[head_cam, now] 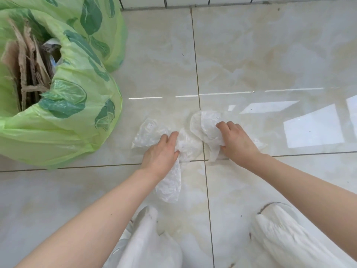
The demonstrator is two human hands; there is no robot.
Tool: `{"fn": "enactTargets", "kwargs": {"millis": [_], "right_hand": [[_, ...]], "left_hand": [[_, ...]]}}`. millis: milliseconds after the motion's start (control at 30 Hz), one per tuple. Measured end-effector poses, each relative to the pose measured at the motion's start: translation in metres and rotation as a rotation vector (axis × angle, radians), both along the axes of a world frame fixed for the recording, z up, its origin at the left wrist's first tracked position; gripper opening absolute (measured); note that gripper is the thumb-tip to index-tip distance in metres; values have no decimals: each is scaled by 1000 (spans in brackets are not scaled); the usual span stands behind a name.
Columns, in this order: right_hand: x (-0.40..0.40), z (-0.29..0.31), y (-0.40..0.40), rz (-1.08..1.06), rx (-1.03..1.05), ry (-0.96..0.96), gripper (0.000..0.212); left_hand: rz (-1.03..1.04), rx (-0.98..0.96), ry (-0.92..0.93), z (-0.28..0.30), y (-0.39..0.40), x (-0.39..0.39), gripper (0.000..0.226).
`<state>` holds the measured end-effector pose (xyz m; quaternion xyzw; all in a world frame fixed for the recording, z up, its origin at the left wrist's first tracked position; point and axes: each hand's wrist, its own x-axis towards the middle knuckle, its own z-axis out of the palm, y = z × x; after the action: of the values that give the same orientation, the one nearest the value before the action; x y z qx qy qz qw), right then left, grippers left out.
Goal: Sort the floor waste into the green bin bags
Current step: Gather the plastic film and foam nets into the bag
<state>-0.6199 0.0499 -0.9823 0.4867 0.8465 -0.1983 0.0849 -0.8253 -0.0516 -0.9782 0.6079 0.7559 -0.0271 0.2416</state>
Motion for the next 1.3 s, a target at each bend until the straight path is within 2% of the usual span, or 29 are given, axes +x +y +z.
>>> {"fn": "enactTargets", "kwargs": {"millis": [133,267,433,533,633,767,967,1200,1300], "right_hand": [[7,9,-10,-56,-108,17,44],[9,23,-22,-158,-180,166,27],[-2,52,-23,-322,-177,338,19],[-12,77,-17,-473,-253,542,12],[-27,105,-5,-564,-325,707,19],[-54,139,11,-474,-295,718,16],[-102,175,54,-440,-376,853,16],[-184,203,112,-304,-471,932,14],[-236,207,140,-288,-560,983,27]], "left_hand": [[60,-8,-97,-1,-15,-7,34],[182,-13,-246,3,-25,-16,29],[408,172,-473,41,-23,-25,10],[462,246,-559,75,-14,-32,5],[462,285,-627,107,1,-41,15],[497,341,-663,147,28,-57,18],[596,434,-810,206,77,-93,16],[700,666,-730,237,129,-183,18],[747,743,-702,241,150,-231,36]]}}
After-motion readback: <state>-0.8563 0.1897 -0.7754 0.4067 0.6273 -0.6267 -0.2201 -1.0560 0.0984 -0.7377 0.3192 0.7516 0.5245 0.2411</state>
